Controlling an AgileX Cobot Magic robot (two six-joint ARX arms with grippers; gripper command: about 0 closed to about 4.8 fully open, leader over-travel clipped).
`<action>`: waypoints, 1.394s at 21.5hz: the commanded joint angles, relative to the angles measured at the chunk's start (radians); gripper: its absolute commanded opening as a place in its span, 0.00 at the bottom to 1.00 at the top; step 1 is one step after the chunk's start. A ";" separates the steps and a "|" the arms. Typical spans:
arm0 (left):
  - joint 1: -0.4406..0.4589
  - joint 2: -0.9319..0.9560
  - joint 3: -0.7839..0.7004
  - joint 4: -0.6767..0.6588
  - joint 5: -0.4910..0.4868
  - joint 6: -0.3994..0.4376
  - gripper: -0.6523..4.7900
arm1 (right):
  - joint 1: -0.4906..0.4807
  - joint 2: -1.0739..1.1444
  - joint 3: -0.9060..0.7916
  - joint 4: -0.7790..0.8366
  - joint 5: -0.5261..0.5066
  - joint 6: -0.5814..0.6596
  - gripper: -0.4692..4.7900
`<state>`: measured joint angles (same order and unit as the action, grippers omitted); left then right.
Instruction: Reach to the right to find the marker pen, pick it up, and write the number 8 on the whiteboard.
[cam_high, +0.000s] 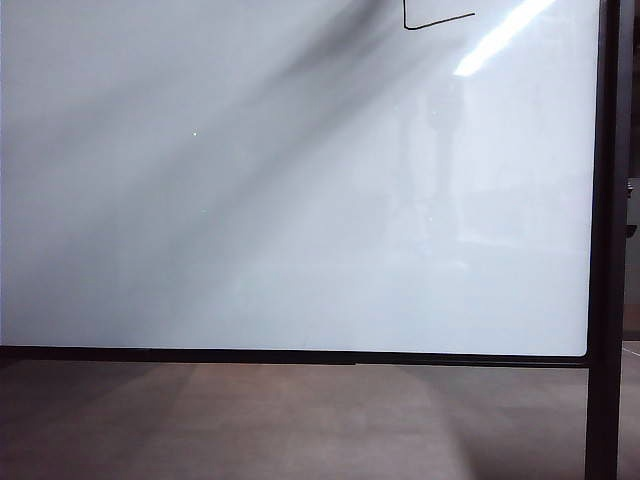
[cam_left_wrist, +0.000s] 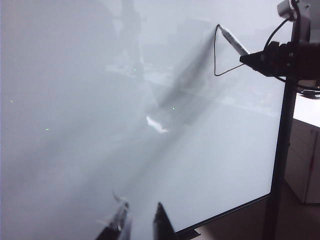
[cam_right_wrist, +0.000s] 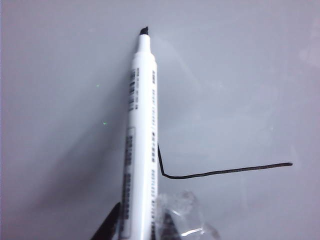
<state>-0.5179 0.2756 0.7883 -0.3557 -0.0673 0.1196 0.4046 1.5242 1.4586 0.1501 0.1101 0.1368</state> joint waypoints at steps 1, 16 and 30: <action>0.002 0.001 0.005 0.012 0.000 0.003 0.24 | 0.000 -0.002 0.006 0.014 0.012 -0.005 0.08; 0.002 0.000 0.005 0.010 0.001 0.003 0.24 | -0.102 -0.061 0.006 -0.087 0.053 -0.008 0.08; 0.002 0.001 0.005 -0.006 0.000 0.003 0.24 | -0.120 -0.062 -0.105 -0.200 0.026 0.006 0.08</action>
<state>-0.5171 0.2756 0.7883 -0.3641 -0.0677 0.1196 0.2836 1.4612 1.3693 -0.0383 0.1345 0.1318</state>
